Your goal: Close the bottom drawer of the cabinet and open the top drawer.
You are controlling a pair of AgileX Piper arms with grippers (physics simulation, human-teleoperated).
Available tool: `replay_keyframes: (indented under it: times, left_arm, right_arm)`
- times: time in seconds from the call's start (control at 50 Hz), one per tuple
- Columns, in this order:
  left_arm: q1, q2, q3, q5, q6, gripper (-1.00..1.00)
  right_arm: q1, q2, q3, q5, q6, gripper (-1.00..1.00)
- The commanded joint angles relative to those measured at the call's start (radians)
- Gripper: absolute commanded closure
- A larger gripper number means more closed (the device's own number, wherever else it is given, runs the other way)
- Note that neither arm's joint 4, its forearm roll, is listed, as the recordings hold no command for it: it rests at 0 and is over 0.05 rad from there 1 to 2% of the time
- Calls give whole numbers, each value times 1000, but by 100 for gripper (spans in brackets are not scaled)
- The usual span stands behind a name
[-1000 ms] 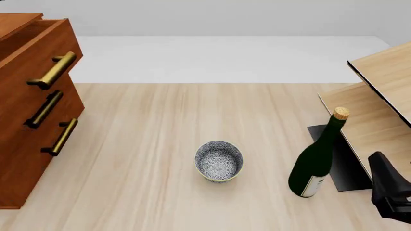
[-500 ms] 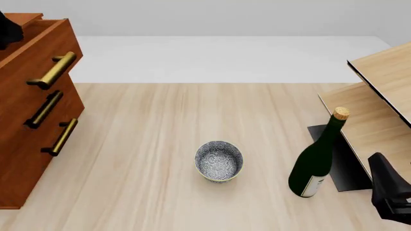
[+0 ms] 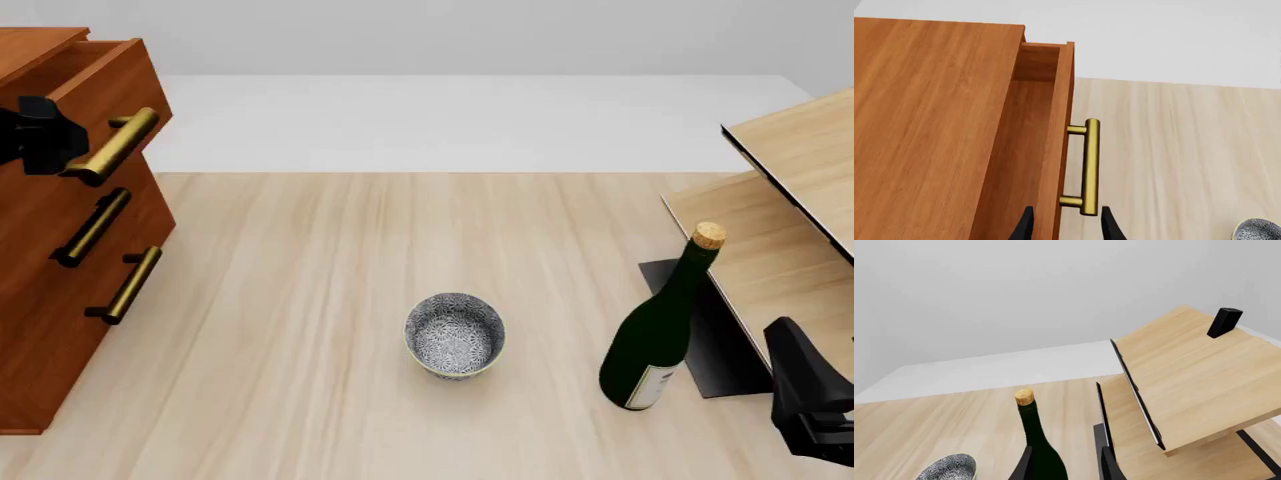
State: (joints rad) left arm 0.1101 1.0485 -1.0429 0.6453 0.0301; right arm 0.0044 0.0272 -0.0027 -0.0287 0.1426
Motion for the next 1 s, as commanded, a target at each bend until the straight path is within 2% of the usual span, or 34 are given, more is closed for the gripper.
replay_keyframes:
  times: [0.02,0.32,0.54,1.0]
  left_arm:
    - [-20,19,89,-65,-31,-100]
    - [-88,39,116,-97,-64,-100]
    - [-200,25,84,-69,-89,-100]
    - [-339,49,26,-67,-124,-100]
  right_arm:
    - [1,3,0,-2,6,-100]
    - [-2,3,0,-2,7,-100]
    - [0,5,0,-4,8,-100]
    - [0,15,0,-14,13,-100]
